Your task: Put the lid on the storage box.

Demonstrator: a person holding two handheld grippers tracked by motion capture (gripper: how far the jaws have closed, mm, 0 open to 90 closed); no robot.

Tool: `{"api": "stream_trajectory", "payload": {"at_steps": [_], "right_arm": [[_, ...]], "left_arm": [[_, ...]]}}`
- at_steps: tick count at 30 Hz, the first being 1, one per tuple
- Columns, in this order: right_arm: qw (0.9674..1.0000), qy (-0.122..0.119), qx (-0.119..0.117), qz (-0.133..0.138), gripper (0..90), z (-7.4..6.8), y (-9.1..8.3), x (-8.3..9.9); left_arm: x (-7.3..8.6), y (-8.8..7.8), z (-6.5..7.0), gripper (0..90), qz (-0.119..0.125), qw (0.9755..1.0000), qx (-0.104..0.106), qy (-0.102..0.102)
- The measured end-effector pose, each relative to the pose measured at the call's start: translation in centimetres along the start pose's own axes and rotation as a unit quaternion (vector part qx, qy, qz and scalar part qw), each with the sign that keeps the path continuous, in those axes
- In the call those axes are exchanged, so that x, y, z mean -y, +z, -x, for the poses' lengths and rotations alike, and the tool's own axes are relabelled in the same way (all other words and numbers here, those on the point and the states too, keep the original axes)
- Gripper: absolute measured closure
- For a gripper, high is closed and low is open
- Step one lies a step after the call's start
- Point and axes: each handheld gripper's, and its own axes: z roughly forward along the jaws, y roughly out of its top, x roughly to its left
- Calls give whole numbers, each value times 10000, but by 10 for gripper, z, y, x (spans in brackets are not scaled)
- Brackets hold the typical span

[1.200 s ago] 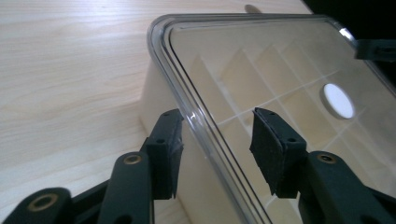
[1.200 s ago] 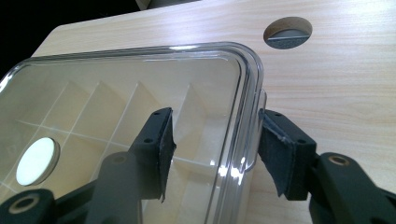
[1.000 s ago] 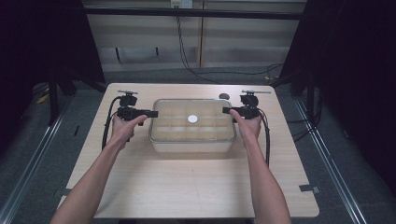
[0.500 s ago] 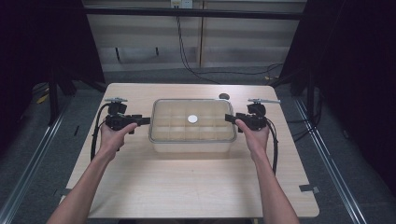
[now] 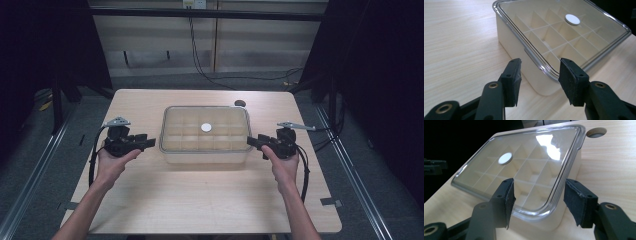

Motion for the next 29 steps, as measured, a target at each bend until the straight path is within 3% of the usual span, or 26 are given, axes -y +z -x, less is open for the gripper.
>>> {"api": "stream_trajectory", "payload": {"at_steps": [1,4,6,15,17,20,21,24,25,29], "right_arm": [[10000,-60,-33,4,422,-4,-7,5],[9999,-96,-56,-5,423,-8,-13,10],[9998,-163,-86,-50,418,-14,-23,18],[9995,-79,-228,-197,409,-20,-44,51],[9995,-79,-255,-158,406,-22,-51,56],[9995,-81,-263,-160,400,-23,-58,64],[9995,-67,-246,-165,396,-24,-60,67],[9995,1,-288,-90,395,-21,-63,73],[9997,84,-222,9,386,-18,-65,80],[9998,98,-64,147,359,-14,-68,85]], "left_arm": [[6,-6,4,508,63,10000,74,-15],[13,-7,5,523,-19,9999,6,-108],[26,-10,6,508,-28,9996,146,-260],[55,-31,14,422,-210,9997,-45,-94],[62,-36,16,407,-197,9997,55,-133],[70,-40,20,357,-273,9996,10,-73],[77,-43,22,341,-318,9993,111,-134],[84,-48,26,325,-239,9996,21,-127],[89,-50,27,319,-164,9996,85,-223],[97,-49,27,324,-192,9996,58,-185]]}}
